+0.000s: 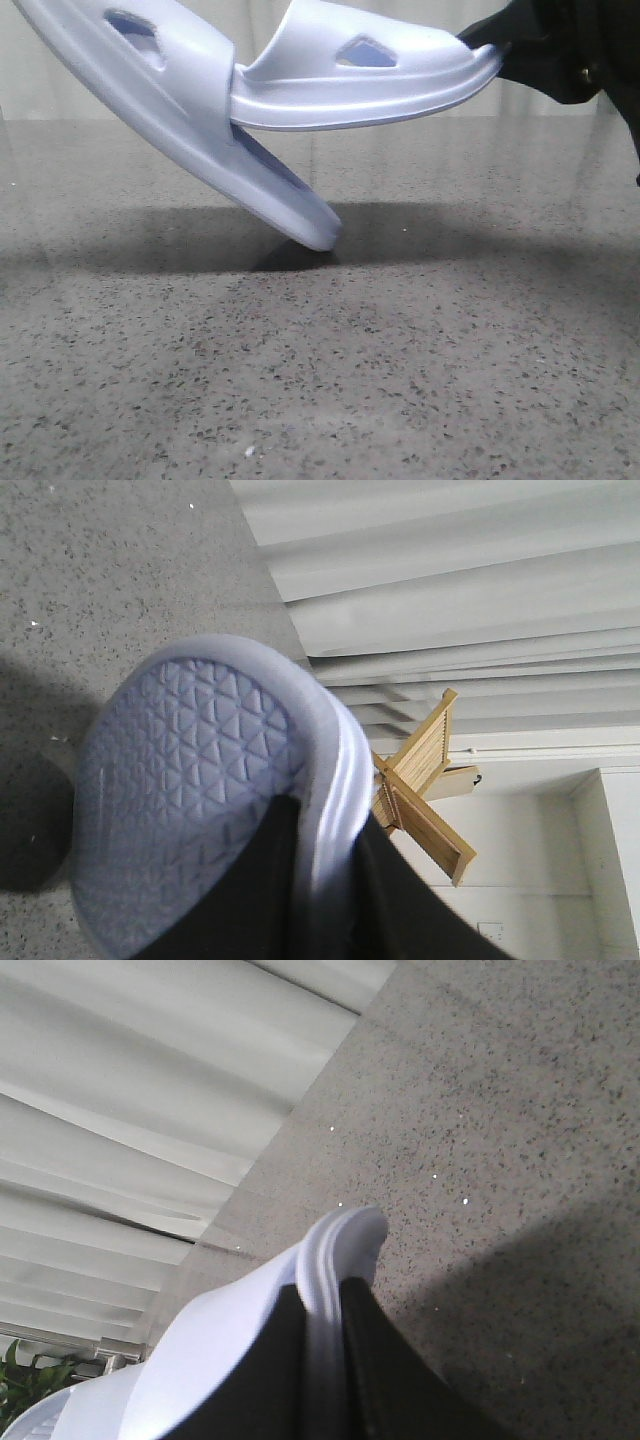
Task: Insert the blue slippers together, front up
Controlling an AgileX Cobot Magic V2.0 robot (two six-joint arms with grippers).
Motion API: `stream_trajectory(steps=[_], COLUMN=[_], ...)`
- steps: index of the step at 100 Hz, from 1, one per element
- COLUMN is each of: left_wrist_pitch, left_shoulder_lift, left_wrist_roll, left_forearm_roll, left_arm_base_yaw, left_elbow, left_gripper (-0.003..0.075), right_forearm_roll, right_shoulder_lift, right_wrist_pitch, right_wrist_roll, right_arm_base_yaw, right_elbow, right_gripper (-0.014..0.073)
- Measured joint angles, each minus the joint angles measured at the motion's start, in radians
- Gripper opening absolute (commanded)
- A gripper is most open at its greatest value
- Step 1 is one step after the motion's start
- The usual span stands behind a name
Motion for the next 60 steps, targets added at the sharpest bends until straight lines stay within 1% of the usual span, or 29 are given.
stream_trajectory(steps=[5, 20, 25, 30, 46, 60], left_wrist_pitch=[0.002, 0.009, 0.018, 0.02, 0.02, 0.02], left_shoulder_lift=[0.0, 0.0, 0.0, 0.0, 0.0, 0.002], left_wrist_roll=[0.002, 0.002, 0.004, 0.004, 0.004, -0.001], left_forearm_roll=[0.0, -0.003, -0.005, -0.005, -0.005, 0.006], left_arm_base_yaw=[0.0, 0.0, 0.0, -0.002, -0.006, -0.012], left_elbow=[-0.003, -0.005, -0.006, -0.007, -0.007, -0.007], left_gripper=[0.0016, 0.0016, 0.0016, 0.0016, 0.0016, 0.0016], right_forearm_roll=[0.0, 0.0, -0.002, -0.008, -0.021, -0.036], right_shoulder_lift=[0.0, 0.0, -0.003, -0.011, -0.081, -0.175], right_wrist_pitch=[0.0, 0.002, 0.004, 0.008, 0.008, -0.023], right_wrist_roll=[0.0, 0.001, -0.001, -0.009, -0.093, -0.179], right_arm_base_yaw=[0.0, 0.002, 0.003, 0.003, -0.001, -0.024], right_elbow=[0.0, 0.004, 0.004, 0.006, 0.008, 0.003], right_gripper=[-0.0006, 0.0241, 0.0292, 0.0312, 0.031, 0.031])
